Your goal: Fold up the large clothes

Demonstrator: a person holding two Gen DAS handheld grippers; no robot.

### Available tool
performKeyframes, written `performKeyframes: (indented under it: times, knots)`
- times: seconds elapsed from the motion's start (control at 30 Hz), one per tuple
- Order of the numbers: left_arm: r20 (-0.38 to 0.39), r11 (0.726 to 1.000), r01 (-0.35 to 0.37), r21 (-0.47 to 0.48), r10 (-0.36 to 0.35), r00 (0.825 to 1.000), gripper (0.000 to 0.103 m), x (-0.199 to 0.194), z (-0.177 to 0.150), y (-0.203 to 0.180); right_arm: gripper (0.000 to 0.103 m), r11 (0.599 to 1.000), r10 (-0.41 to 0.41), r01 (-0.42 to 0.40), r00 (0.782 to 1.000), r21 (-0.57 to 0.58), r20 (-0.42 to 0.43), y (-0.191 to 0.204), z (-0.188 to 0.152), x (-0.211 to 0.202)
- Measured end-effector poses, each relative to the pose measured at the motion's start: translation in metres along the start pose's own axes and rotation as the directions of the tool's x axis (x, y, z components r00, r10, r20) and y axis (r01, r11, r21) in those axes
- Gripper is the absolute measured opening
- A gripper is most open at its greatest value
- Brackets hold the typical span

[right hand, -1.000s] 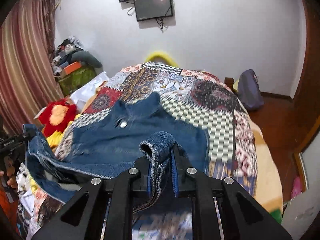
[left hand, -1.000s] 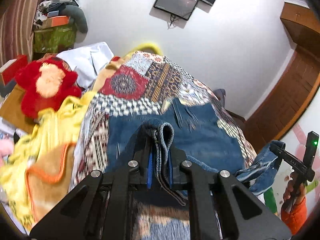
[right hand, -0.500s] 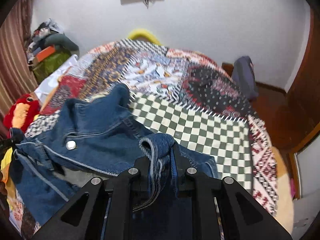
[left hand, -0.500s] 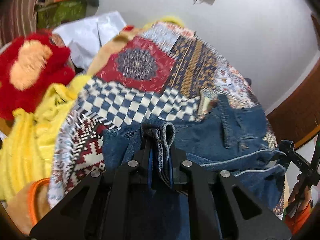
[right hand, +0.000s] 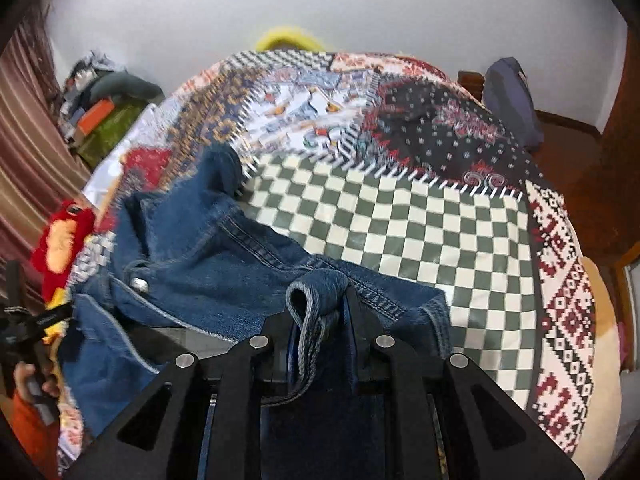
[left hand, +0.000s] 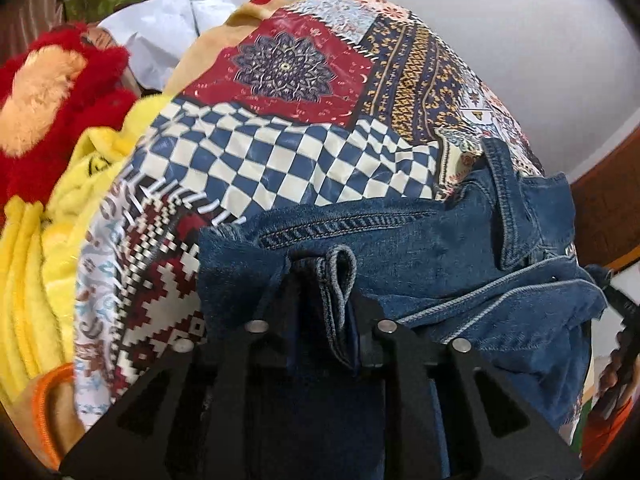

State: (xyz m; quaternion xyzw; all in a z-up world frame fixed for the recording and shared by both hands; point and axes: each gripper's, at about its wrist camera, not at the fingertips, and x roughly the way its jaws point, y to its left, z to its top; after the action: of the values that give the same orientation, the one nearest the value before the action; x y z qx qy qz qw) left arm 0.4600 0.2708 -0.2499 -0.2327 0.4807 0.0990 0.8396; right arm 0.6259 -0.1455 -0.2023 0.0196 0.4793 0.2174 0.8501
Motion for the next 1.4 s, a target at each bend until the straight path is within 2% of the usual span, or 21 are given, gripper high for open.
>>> performKeyframes:
  times: [0.03, 0.07, 0.1, 0.17, 0.27, 0.37, 0.5, 0.6, 0.73, 0.87, 0.93, 1.1, 1.2, 1.23, 1.27, 1.3, 1.33, 1.37, 1.4]
  knots:
    - [-0.003, 0.999, -0.044, 0.021, 0.044, 0.999, 0.047, -0.003, 0.002, 0.000, 0.014, 1.000, 0.011, -0.011, 1.000, 0.003, 0.011, 0.000, 0.002, -0.007]
    - [0.002, 0.996, -0.082, 0.039, 0.082, 0.997, 0.057, -0.006, 0.002, 0.000, 0.014, 1.000, 0.019, -0.020, 1.000, 0.005, 0.020, -0.001, 0.003, -0.013]
    - [0.015, 0.990, -0.124, 0.065, 0.123, 0.992, 0.058, -0.011, 0.002, -0.001, 0.014, 1.000, 0.027, -0.027, 0.999, 0.007, 0.023, -0.001, 0.005, -0.021]
    - [0.028, 0.986, -0.144, 0.088, 0.142, 0.989, 0.059, -0.020, 0.003, 0.001, 0.014, 0.999, 0.040, -0.040, 0.999, 0.010, 0.029, 0.000, 0.006, -0.034]
    - [0.040, 0.988, -0.135, 0.078, 0.132, 0.990, 0.061, -0.035, 0.003, 0.007, 0.014, 0.998, 0.057, -0.058, 0.998, 0.030, 0.039, 0.000, 0.010, -0.048]
    - [0.056, 0.988, -0.136, 0.067, 0.132, 0.990, 0.062, -0.051, 0.003, 0.010, 0.014, 0.998, 0.040, -0.041, 0.999, 0.054, 0.031, -0.001, 0.017, -0.052]
    - [0.088, 0.986, -0.137, 0.093, 0.129, 0.988, 0.063, -0.072, 0.001, 0.009, 0.014, 0.989, 0.049, -0.050, 0.999, 0.138, 0.008, -0.009, 0.026, -0.048]
    - [0.106, 0.981, -0.151, 0.126, 0.138, 0.985, 0.069, -0.083, -0.005, 0.007, 0.014, 0.979, 0.056, -0.055, 0.998, 0.197, 0.002, -0.016, 0.030, -0.041]
    - [0.081, 0.973, -0.150, 0.175, 0.138, 0.987, 0.075, -0.076, -0.016, 0.001, 0.014, 0.985, -0.004, 0.007, 1.000, 0.174, -0.015, -0.009, 0.038, -0.030]
    - [-0.018, 0.969, -0.148, 0.200, 0.155, 0.988, 0.077, -0.041, -0.031, -0.003, 0.014, 0.986, -0.015, 0.018, 1.000, 0.167, -0.017, -0.007, 0.046, -0.028]
    - [-0.075, 0.964, -0.172, 0.202, 0.191, 0.979, 0.077, -0.016, -0.041, -0.001, 0.014, 0.986, -0.010, 0.014, 1.000, 0.165, -0.024, -0.008, 0.049, -0.028]
    - [-0.070, 0.983, -0.137, 0.121, 0.146, 0.987, 0.085, 0.004, -0.053, 0.012, 0.014, 0.994, 0.000, 0.009, 0.996, 0.105, -0.086, -0.016, 0.050, -0.029]
    - [-0.062, 0.983, -0.135, 0.124, 0.143, 0.988, 0.086, 0.005, -0.054, 0.015, 0.014, 0.993, 0.033, -0.021, 0.995, 0.117, -0.094, -0.027, 0.047, -0.035]
    - [-0.056, 0.980, -0.145, 0.137, 0.154, 0.986, 0.087, 0.005, -0.056, 0.013, 0.014, 0.994, 0.002, 0.007, 0.997, 0.114, -0.080, -0.031, 0.048, -0.040]
    - [-0.044, 0.973, -0.168, 0.160, 0.178, 0.983, 0.087, 0.005, -0.057, 0.010, 0.014, 0.991, -0.080, 0.084, 0.996, 0.100, -0.051, -0.033, 0.049, -0.046]
    - [-0.030, 0.966, -0.188, 0.176, 0.196, 0.980, 0.087, 0.003, -0.059, 0.007, 0.014, 0.961, -0.269, 0.267, 0.963, 0.073, 0.010, -0.040, 0.054, -0.062]
    - [-0.023, 0.964, -0.197, 0.179, 0.204, 0.979, 0.087, 0.003, -0.061, 0.005, 0.014, 0.940, -0.335, 0.331, 0.941, 0.080, 0.041, -0.047, 0.057, -0.072]
    - [-0.017, 0.962, -0.206, 0.180, 0.212, 0.977, 0.087, 0.003, -0.062, 0.003, 0.014, 0.932, -0.356, 0.349, 0.932, 0.100, 0.063, -0.058, 0.060, -0.085]
    - [-0.014, 0.961, -0.209, 0.179, 0.215, 0.977, 0.087, 0.002, -0.062, 0.002, 0.014, 0.933, -0.352, 0.344, 0.934, 0.108, 0.067, -0.065, 0.061, -0.091]
